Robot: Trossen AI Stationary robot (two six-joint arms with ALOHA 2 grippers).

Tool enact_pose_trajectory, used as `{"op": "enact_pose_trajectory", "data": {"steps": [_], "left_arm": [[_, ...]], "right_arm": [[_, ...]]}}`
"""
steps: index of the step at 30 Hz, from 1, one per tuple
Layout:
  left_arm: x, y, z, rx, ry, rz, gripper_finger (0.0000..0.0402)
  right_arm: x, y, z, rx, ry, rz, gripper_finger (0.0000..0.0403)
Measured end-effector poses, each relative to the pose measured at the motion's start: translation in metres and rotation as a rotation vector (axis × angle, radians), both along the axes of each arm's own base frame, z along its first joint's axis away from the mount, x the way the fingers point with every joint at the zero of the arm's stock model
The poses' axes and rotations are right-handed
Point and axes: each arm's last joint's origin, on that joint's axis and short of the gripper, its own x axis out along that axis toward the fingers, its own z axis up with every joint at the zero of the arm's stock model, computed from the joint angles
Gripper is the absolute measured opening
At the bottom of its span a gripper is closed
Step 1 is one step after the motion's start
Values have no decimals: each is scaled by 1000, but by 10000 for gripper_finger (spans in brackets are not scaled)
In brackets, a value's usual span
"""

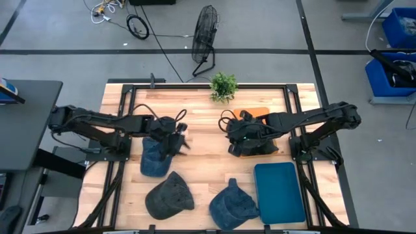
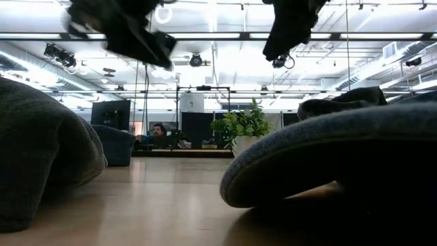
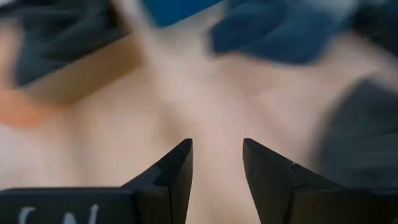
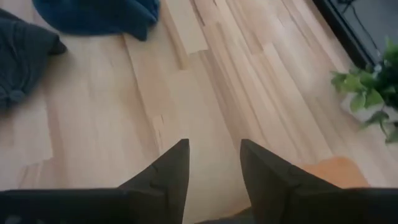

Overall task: Pick & Place hat
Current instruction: Put the black cap into the orange bin

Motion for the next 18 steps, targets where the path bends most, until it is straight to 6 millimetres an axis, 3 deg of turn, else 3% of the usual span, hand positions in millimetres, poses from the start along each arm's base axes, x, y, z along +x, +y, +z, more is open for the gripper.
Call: {"op": "enact_pose_trajectory", "data": {"steps": [4,8,18], "left_arm": [[-17,-20,5,-203,120,-76,144],[-25,-41,-3,-285,284,-62,144],[-20,-85,-33,-225,430,-98,144]], "right_arm": [[3,-1,-4,-35,-17,44,149],[2,-1,-7,-45,-7,54,149],[2,-1,-7,-39,-8,47,149]]}}
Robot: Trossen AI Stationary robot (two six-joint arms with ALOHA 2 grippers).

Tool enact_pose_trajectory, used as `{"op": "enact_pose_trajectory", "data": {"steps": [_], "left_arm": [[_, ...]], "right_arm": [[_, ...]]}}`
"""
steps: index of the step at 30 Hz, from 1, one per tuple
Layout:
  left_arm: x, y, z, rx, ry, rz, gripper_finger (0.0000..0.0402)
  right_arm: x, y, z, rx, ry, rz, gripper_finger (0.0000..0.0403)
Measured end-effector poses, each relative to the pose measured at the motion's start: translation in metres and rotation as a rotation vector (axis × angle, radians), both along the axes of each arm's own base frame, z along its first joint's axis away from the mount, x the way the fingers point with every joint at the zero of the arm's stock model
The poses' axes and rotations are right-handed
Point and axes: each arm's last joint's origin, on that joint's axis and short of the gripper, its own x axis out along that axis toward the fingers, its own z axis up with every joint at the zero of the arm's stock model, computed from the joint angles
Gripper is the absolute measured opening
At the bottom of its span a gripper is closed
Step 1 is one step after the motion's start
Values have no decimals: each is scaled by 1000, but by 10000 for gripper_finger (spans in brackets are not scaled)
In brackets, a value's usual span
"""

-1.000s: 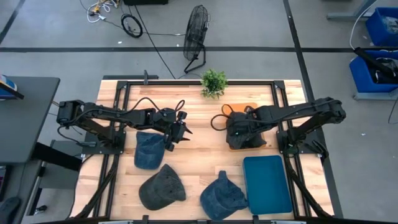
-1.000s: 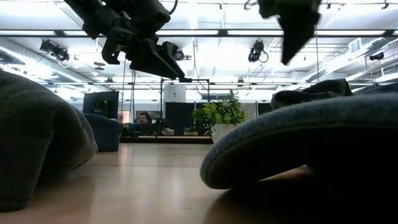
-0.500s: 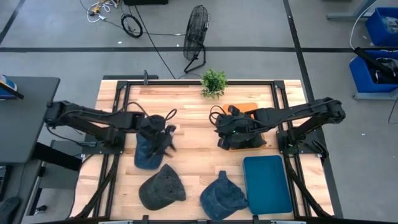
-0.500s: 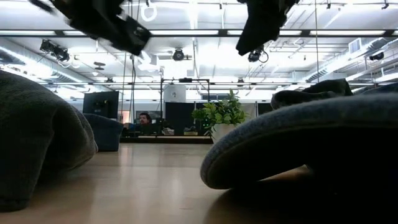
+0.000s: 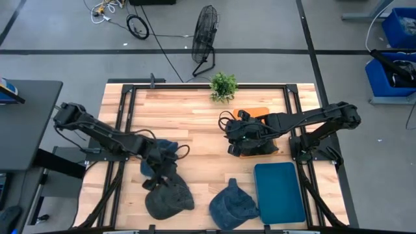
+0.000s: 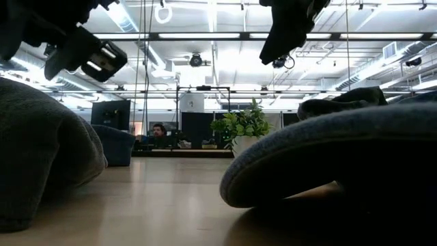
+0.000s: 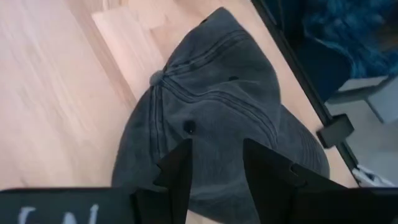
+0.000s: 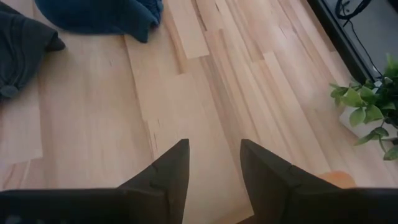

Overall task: Pick & Place hat
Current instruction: Put the black cap into the orange bin

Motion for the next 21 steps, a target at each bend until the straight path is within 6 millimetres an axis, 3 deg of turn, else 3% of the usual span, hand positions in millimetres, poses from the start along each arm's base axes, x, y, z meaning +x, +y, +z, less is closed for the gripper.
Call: {"op": "enact_pose_trajectory", "data": {"steps": [7,16,19,21], "left_arm": [[10,-13,-21,-11,73,30,144],[16,-16,-48,84,147,30,140],[16,-18,-55,94,175,16,114],[14,-20,-57,86,197,-1,76]], "right_arm": [[0,0,0,1,0,0,149],[0,0,0,33,-9,-25,149],[0,0,0,41,-12,-33,149],[0,0,0,42,-12,-34,149]]}}
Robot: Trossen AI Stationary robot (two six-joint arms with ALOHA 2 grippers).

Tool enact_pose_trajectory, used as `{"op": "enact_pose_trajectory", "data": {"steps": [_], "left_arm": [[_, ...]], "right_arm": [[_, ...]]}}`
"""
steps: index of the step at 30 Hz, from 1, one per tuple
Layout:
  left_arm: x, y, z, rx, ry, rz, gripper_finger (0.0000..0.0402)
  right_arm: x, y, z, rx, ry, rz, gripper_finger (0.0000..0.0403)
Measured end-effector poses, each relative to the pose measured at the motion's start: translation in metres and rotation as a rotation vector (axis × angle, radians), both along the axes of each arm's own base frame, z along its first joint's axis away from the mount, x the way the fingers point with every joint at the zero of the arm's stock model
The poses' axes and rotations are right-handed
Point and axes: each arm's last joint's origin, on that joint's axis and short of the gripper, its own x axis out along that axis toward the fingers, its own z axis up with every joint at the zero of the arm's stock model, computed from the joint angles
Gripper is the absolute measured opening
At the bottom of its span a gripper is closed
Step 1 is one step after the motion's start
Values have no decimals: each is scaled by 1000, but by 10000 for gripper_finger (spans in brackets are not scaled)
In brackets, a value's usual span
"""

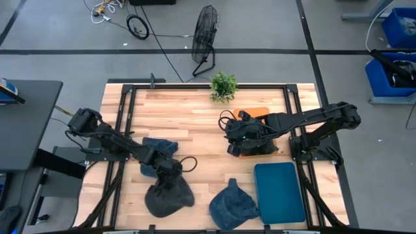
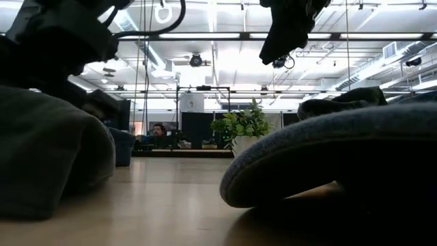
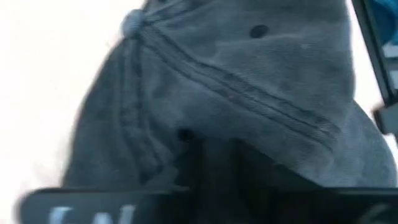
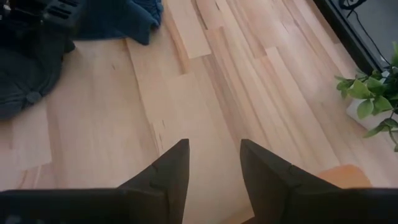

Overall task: Pick & Place hat
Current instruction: Put the black cap into the orange bin

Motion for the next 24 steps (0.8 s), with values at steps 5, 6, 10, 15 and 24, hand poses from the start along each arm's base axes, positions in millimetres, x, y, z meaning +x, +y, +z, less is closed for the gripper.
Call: {"op": "enact_pose_trajectory", "data": {"steps": [5,6,10,15,24], "left_arm": [[-1,-1,3,-16,-1,-11,8],[-2,-1,5,-18,-14,-13,5],[-2,3,16,-1,-93,-47,3],[-2,11,40,30,-196,12,3],[-13,35,37,197,-48,194,84]], "right_arm": [[0,0,0,-5,1,6,149],[0,0,0,-6,2,6,149],[2,0,1,-4,-20,7,149],[3,0,3,-25,-36,34,149],[4,0,3,-47,-36,60,149]]}}
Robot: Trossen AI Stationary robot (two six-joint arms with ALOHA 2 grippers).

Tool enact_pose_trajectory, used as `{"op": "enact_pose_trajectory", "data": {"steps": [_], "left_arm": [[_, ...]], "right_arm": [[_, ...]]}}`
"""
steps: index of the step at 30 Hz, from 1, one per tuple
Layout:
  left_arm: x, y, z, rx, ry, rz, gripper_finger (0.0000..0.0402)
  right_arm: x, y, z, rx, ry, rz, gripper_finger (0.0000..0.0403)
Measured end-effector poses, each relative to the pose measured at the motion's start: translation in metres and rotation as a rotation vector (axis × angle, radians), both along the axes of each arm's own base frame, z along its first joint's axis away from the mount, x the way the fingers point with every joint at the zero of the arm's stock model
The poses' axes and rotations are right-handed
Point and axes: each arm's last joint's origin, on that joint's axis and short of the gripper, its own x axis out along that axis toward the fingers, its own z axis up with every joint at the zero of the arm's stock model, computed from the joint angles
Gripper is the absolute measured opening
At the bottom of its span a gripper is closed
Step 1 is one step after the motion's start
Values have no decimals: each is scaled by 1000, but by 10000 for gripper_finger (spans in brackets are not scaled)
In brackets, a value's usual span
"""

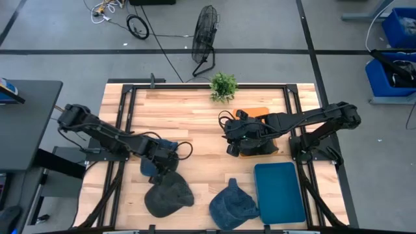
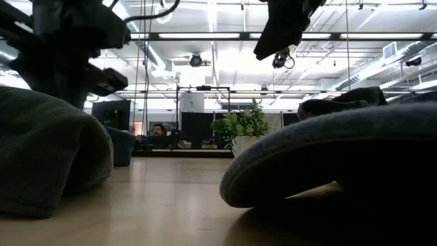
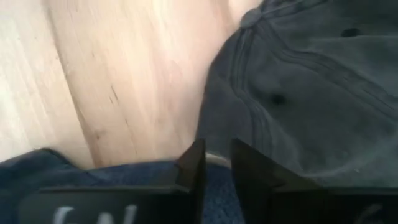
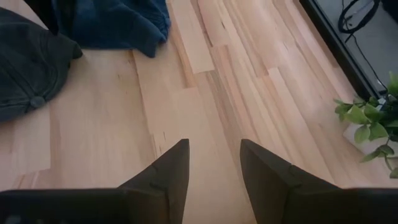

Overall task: Pick & Place hat
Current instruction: Put the black cap into the orange bin

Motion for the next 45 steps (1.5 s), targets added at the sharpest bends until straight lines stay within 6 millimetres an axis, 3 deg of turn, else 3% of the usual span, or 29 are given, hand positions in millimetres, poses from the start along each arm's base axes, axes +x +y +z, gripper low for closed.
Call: {"op": "enact_pose_trajectory", "data": {"steps": [7,11,18,24,31,37,45], "left_arm": [[1,-1,-1,-42,9,-43,182],[-2,-6,-2,35,-14,-218,205],[-7,-15,-3,191,-84,-559,198],[-4,-21,-1,197,-142,-582,184],[-7,-24,-11,214,-72,-615,181],[-9,-31,-11,351,-127,-778,181],[-13,-38,-9,420,-145,-811,181]], "right_arm": [[0,0,0,0,-1,0,149],[0,0,0,-2,-2,2,149],[0,0,0,-2,-3,2,149],[0,0,0,-2,-3,2,149],[0,0,0,2,-5,-2,149],[0,0,0,1,-7,0,149],[1,0,1,1,-13,0,149]]}}
